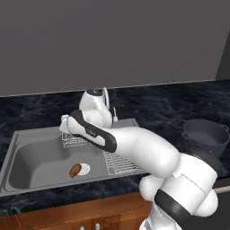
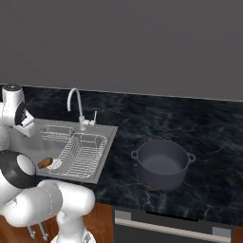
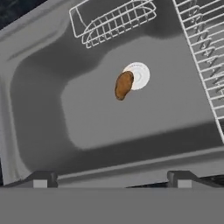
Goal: Dump the potato from the pot into the sink. Then turn on the water and wash the potato. Then turn off the water and put the potato back in the pot.
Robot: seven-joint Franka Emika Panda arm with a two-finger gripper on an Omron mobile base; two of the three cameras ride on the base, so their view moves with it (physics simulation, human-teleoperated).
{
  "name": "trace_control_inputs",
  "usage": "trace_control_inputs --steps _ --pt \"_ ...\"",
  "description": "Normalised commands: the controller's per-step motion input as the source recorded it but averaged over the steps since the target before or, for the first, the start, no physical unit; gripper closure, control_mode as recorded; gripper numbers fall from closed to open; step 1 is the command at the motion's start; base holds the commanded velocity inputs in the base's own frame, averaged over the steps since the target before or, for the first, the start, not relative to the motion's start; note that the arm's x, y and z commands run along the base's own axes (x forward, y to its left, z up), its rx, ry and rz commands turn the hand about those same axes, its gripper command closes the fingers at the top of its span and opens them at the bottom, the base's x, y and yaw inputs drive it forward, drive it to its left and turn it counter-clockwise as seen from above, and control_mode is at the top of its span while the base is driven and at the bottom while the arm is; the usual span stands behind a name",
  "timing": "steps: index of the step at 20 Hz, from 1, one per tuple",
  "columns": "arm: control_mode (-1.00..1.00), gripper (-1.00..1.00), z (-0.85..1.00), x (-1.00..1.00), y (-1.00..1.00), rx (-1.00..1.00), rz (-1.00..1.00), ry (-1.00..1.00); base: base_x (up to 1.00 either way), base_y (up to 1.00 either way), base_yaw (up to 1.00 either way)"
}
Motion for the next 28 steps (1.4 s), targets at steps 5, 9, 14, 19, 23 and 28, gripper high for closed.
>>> trace_control_inputs --steps 5,9,14,19,23,28 --pt "-1.00 -1.00 -0.63 0.40 0.03 -0.20 -0.09 0.15 0.00 0.00 0.00" --pt "-1.00 -1.00 -0.64 0.16 0.05 -0.19 -0.02 0.07 0.00 0.00 0.00" --pt "-1.00 -1.00 -0.60 0.07 0.01 -0.10 0.00 0.02 0.00 0.00 0.00" --pt "-1.00 -1.00 -0.50 0.09 0.00 -0.02 0.00 0.01 0.00 0.00 0.00" --pt "-1.00 -1.00 -0.44 0.01 0.00 0.00 0.00 0.00 0.00 0.00 0.00" --pt "-1.00 -1.00 -0.41 0.03 0.02 0.00 0.00 0.00 0.00 0.00 0.00"
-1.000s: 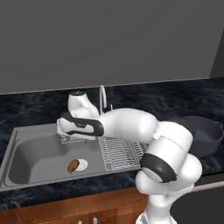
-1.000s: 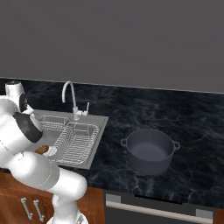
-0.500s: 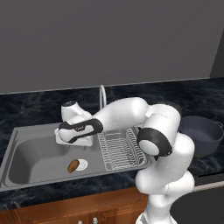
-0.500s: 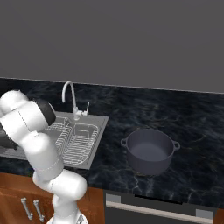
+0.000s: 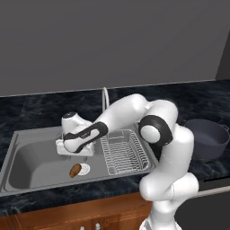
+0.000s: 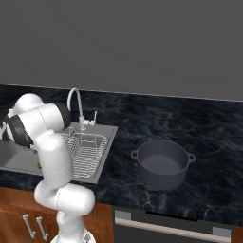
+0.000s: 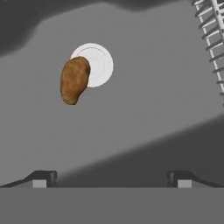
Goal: Dump the potato from the pot into the sink. Then turn on the water and wash the potato. Then turn off the water and put the potato back in the pot.
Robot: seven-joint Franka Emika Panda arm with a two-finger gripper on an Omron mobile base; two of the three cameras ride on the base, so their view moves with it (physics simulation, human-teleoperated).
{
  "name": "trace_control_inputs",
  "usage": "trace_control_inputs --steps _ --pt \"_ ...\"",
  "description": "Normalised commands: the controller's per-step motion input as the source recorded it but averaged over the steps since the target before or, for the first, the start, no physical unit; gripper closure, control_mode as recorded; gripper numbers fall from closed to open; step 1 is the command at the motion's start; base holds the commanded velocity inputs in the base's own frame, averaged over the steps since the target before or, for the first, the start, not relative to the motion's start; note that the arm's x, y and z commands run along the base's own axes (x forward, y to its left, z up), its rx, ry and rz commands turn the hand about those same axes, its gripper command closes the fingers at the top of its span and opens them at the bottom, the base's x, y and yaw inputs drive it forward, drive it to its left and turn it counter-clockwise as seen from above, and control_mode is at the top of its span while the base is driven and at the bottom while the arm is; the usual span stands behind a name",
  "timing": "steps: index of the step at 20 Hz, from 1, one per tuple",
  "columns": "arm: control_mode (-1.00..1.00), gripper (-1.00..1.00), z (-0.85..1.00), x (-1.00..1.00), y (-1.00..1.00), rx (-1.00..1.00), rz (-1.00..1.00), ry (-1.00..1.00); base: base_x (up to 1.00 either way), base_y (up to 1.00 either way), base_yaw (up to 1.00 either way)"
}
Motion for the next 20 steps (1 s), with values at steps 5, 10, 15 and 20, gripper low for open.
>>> trace_control_inputs --steps 5,10,15,20 --pt "-1.00 -1.00 -0.34 0.07 0.00 0.00 0.00 0.00 0.00 0.00 0.00" --pt "-1.00 -1.00 -0.30 0.12 0.00 0.00 -0.01 0.00 0.00 0.00 0.00" --pt "-1.00 -1.00 -0.30 0.23 0.00 0.00 -0.01 0.01 0.00 0.00 0.00" --pt "-1.00 -1.00 -0.31 0.24 0.00 0.00 -0.01 0.01 0.00 0.00 0.00"
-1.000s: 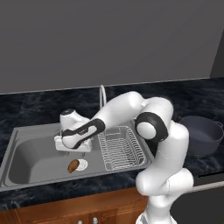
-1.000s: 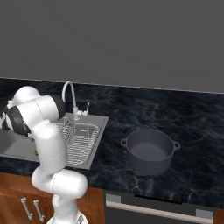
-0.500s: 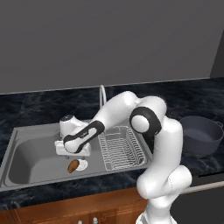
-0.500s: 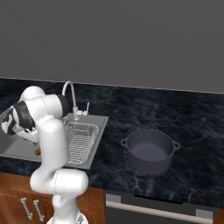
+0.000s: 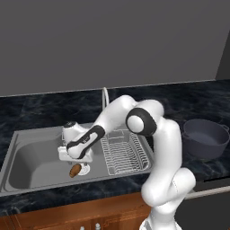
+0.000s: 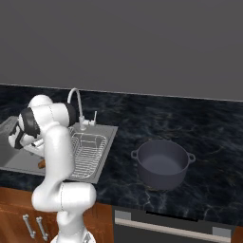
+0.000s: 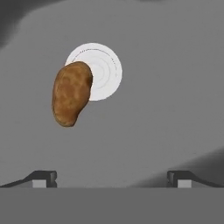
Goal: Dump the potato from the pot into the sink. Then turn on the water and wash the potato. Then turn off the water and put the potato back in the pot.
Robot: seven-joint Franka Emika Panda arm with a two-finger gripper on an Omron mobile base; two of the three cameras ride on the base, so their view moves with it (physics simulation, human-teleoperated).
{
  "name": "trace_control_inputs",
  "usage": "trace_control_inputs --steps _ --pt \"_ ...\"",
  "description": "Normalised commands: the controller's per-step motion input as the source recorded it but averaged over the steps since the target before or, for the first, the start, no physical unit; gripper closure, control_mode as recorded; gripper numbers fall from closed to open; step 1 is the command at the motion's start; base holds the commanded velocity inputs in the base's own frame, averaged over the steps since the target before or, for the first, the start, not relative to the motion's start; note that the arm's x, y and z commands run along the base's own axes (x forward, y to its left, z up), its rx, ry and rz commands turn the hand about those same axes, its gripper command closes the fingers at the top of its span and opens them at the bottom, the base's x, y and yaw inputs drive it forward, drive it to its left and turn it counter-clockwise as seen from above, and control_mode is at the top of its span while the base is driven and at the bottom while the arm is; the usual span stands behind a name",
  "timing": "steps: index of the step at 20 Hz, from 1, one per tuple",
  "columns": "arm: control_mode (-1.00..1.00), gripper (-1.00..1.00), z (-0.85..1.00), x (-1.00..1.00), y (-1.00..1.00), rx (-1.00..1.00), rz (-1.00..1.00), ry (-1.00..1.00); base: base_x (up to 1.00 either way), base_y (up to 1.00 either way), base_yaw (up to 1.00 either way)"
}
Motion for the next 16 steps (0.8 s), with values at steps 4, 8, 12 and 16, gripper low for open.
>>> trace_control_inputs --steps 4,8,12,16 --pt "-1.00 -1.00 -0.36 0.19 0.03 0.00 -0.01 0.02 0.00 0.00 0.00" --pt "-1.00 -1.00 -0.38 0.22 0.04 0.00 -0.01 0.03 0.00 0.00 0.00" --pt "-1.00 -1.00 -0.33 0.27 0.06 0.00 -0.01 0.02 0.00 0.00 0.00" --pt "-1.00 -1.00 -0.26 0.29 0.17 0.00 -0.01 0.02 0.00 0.00 0.00"
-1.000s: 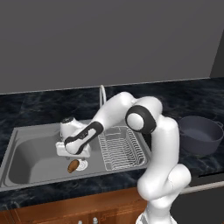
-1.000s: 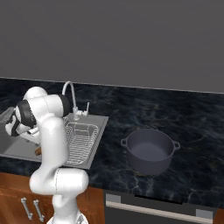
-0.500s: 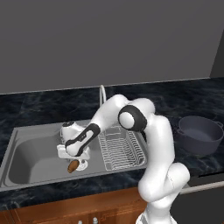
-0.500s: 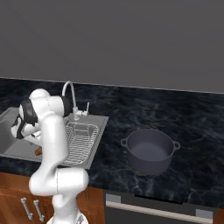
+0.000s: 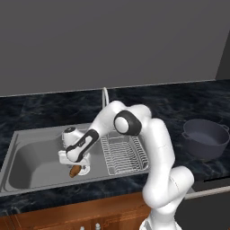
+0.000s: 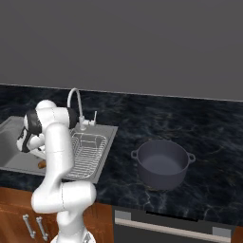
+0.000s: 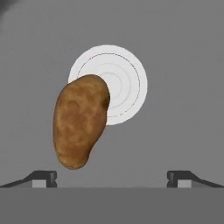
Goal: Dump the potato from the pot into the sink. Then turn on the water and wash the potato. Then turn off the water and put the potato back in the pot.
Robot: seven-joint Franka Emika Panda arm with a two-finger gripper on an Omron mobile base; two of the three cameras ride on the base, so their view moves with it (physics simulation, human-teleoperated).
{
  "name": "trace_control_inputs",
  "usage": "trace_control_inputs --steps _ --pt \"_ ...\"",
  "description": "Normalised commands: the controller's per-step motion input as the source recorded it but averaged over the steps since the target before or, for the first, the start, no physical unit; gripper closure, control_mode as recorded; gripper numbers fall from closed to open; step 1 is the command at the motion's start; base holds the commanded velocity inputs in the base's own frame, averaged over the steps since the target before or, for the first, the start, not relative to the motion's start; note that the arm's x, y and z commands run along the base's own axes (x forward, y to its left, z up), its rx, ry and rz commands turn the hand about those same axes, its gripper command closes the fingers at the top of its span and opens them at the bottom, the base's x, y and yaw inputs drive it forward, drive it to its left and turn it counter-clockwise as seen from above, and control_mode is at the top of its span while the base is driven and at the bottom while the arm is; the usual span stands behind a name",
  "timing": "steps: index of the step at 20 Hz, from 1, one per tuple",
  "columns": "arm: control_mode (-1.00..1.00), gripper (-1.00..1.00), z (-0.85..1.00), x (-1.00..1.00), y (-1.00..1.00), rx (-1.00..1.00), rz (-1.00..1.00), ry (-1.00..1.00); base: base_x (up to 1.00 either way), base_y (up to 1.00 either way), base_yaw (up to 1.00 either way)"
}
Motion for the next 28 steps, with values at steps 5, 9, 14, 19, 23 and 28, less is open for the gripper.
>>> trace_control_inputs --steps 5,9,14,19,23,28 --pt "-1.00 -1.00 -0.28 0.25 0.19 0.00 -0.01 0.02 0.00 0.00 0.00" --pt "-1.00 -1.00 -0.33 0.23 0.15 0.00 -0.01 0.03 0.00 0.00 0.00" --pt "-1.00 -1.00 -0.30 0.24 0.08 0.00 -0.01 0.01 0.00 0.00 0.00" --pt "-1.00 -1.00 -0.31 0.14 0.03 0.00 -0.01 0.01 0.00 0.00 0.00" --pt "-1.00 -1.00 -0.37 0.00 0.00 0.00 -0.03 0.03 0.00 0.00 0.00" --pt "-1.00 -1.00 -0.46 -0.10 0.00 0.00 -0.07 0.04 0.00 0.00 0.00"
